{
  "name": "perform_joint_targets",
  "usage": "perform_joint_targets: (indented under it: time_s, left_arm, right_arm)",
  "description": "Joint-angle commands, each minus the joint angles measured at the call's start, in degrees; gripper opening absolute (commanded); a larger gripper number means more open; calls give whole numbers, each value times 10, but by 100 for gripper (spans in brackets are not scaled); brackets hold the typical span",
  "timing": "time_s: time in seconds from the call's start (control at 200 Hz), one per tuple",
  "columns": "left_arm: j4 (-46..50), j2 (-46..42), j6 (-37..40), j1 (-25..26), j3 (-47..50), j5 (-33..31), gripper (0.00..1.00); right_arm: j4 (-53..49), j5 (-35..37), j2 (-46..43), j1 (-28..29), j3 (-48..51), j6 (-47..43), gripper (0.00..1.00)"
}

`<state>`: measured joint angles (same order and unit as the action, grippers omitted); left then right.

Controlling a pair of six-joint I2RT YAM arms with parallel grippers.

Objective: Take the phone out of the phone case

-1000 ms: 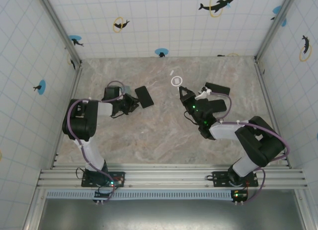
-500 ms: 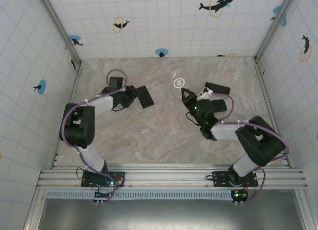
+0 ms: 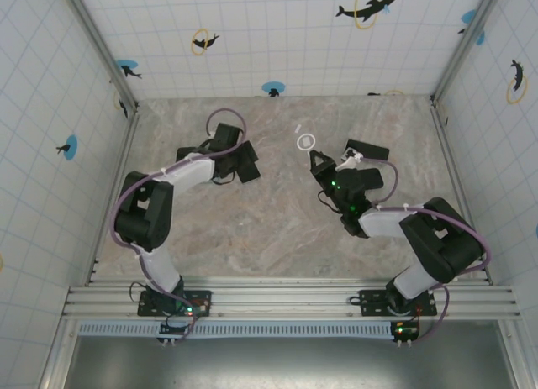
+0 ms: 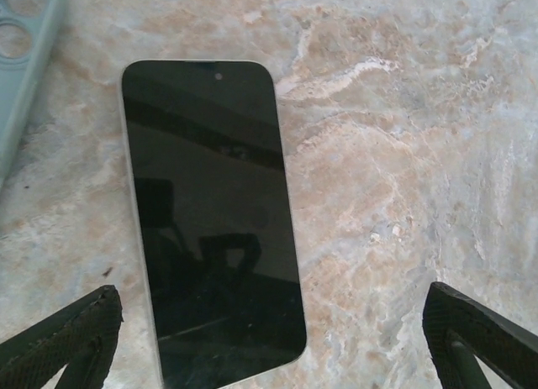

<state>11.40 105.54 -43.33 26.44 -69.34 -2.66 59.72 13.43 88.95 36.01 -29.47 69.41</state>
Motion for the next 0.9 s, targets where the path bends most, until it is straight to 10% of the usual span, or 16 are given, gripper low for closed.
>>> perform_joint_targets:
  time_s: [0.0,0.896]
  left_arm:
    - [50,33,5,18,-33,-69,98]
    - [164,142,-19,55,-110,-160,93]
  right_arm:
    - [5,2,-16,-4,9,-8,0]
    - [29,-19,0,-20,17,11,0]
